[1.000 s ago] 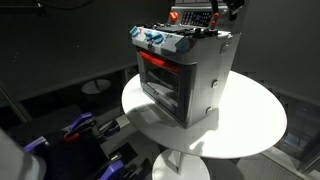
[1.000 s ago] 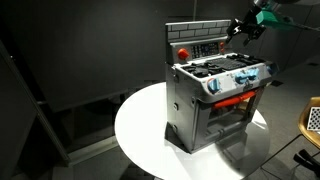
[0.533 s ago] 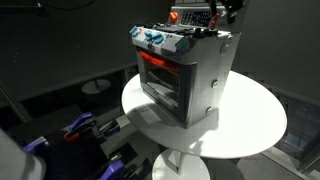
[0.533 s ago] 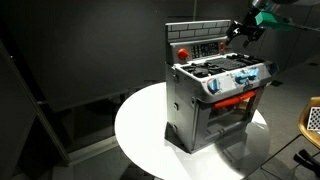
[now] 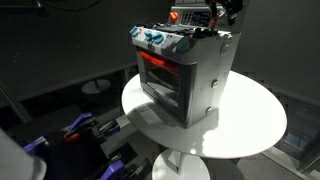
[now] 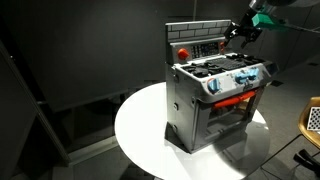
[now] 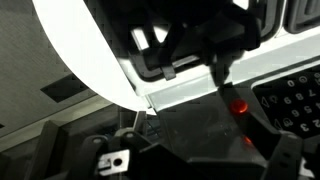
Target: Push the top orange button on the right side of the stove button display
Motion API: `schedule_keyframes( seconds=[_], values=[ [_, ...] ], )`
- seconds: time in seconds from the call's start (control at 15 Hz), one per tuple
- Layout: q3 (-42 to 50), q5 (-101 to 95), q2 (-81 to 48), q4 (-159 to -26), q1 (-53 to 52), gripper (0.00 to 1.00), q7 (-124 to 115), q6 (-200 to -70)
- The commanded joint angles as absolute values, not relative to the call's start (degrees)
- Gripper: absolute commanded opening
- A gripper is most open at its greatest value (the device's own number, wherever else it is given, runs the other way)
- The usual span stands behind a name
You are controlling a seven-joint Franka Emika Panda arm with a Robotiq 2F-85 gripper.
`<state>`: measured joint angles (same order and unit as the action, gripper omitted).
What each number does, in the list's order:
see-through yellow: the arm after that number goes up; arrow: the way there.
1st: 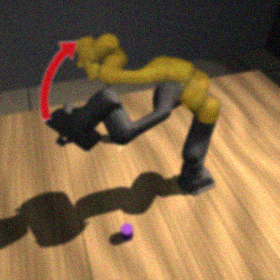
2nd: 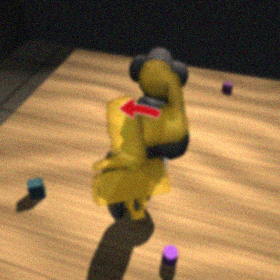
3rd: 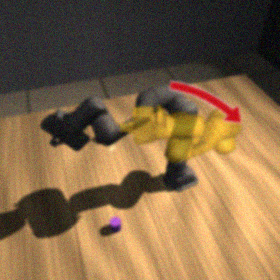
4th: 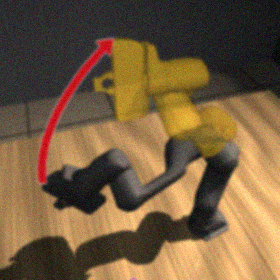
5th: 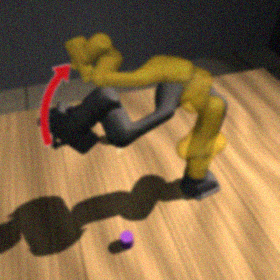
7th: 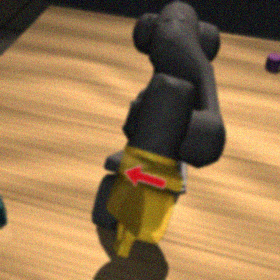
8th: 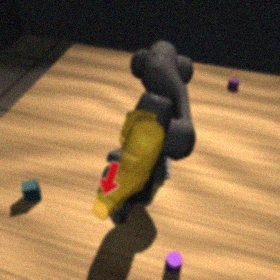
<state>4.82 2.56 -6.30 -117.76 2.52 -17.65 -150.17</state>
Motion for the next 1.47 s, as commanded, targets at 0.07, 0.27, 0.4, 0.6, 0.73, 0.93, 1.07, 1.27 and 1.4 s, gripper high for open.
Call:
schedule_keyframes(
  seconds=[0.07, 0.27, 0.4, 0.6, 0.73, 0.93, 1.07, 1.27, 1.4],
  values=[
    [4.4, 3.1, -8.9, -113.7, 2.2, 1.00, -18.2, -148.1],
    [4.3, 3.5, -9.4, -113.1, 2.2, 1.00, -17.7, -147.8],
    [4.4, 3.5, -8.9, -113.4, 2.4, 1.00, -17.4, -147.4],
    [4.5, 3.6, -7.5, -114.5, 2.7, 1.00, -16.8, -145.2],
    [4.4, 4.0, -6.2, -115.4, 2.9, 1.00, -15.8, -143.0],
    [4.5, 3.8, -4.3, -116.6, 3.1, 1.00, -15.1, -139.7],
    [4.8, 2.9, -2.9, -117.1, 3.2, 1.00, -15.2, -137.4],
    [4.9, 2.5, -0.4, -117.9, 3.5, 1.00, -14.3, -132.7],
    [5.1, 2.5, 1.1, -118.5, 3.8, 1.00, -13.0, -129.7]
  ],
)
